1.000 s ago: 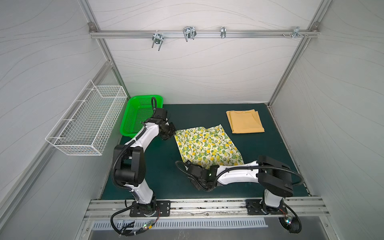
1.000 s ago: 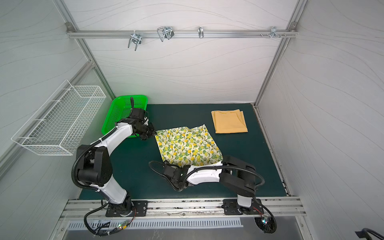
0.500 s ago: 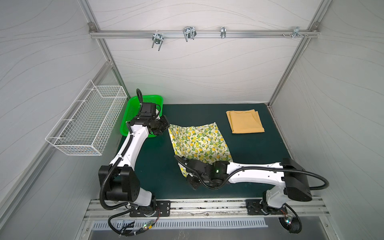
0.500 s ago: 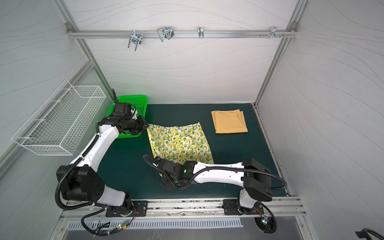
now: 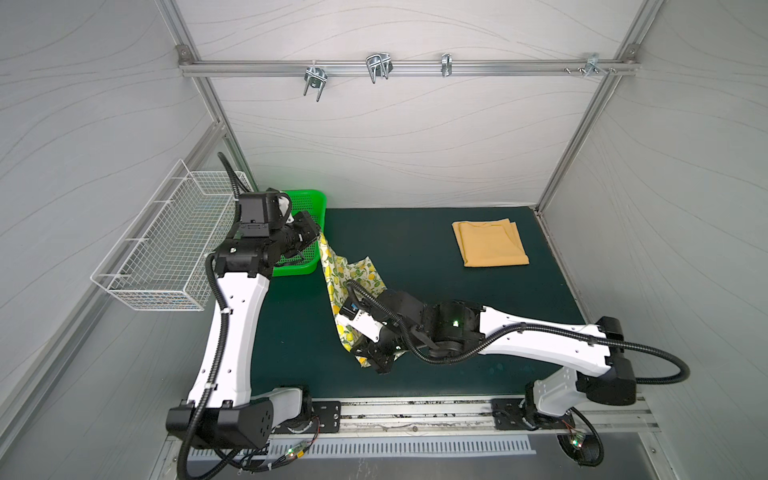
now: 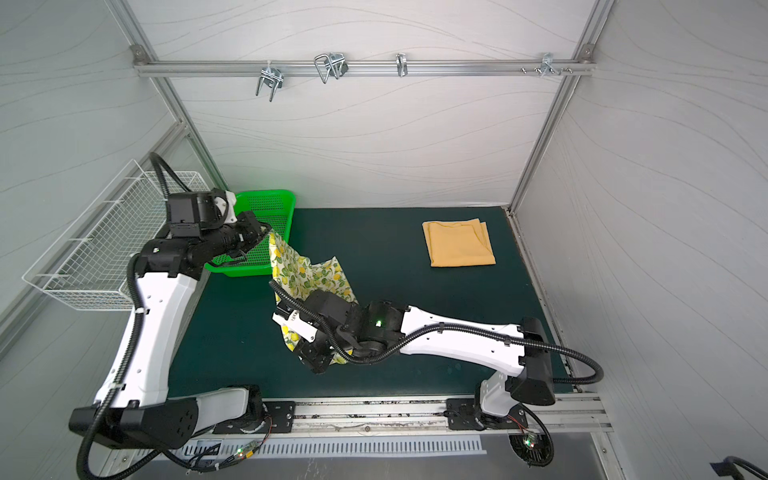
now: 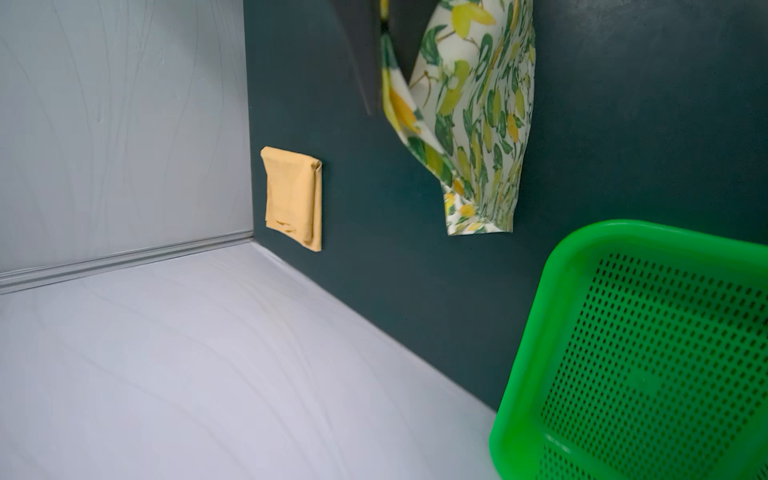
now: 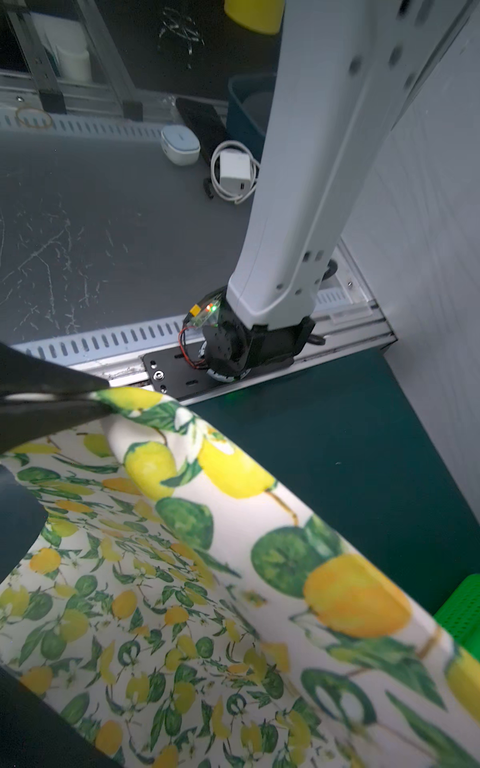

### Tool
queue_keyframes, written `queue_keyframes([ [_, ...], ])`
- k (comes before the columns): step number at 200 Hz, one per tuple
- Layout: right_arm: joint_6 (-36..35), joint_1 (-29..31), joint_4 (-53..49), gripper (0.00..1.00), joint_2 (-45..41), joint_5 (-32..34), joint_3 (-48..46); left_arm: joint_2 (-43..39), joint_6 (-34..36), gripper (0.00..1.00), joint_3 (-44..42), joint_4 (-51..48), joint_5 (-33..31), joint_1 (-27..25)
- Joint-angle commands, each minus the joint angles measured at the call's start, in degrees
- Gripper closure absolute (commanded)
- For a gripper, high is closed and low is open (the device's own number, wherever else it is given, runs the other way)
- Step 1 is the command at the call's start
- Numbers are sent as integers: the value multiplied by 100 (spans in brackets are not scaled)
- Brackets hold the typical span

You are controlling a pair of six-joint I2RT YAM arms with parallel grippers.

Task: Fold and stack the skirts

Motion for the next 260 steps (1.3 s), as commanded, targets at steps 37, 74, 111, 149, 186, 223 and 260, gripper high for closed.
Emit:
queue_keyframes([
  [37, 23, -644, -98, 97, -941, -1312, 340, 290, -143, 100, 2026, -298, 446, 30],
  [74, 698, -2309, 763, 97, -1496, -2416, -905, 902, -189, 100, 1631, 346, 612, -491],
  [111, 1242, -3937, 1337, 97, -1387, -3297, -1799, 2075, -178, 100, 1185, 1082, 764, -1227],
  [149, 1488, -5271, 1800, 97, -952, -3485, -2603, 3852, -329, 100, 1869, 1498, 791, -1654],
  [186, 1637, -6565, 1982, 94, -225, -3544, -2881, 5368, -726, 100, 3010, 1751, 865, -1774],
  [223, 1549, -7448, 1911, 77, 413, -3025, -2710, 6520, -1020, 83, 4207, 1673, 1221, -1938],
  [260, 1210, -7824, 1480, 50, 465, -2442, -2193, 6063, -854, 29, 3761, 1782, 812, -1835],
])
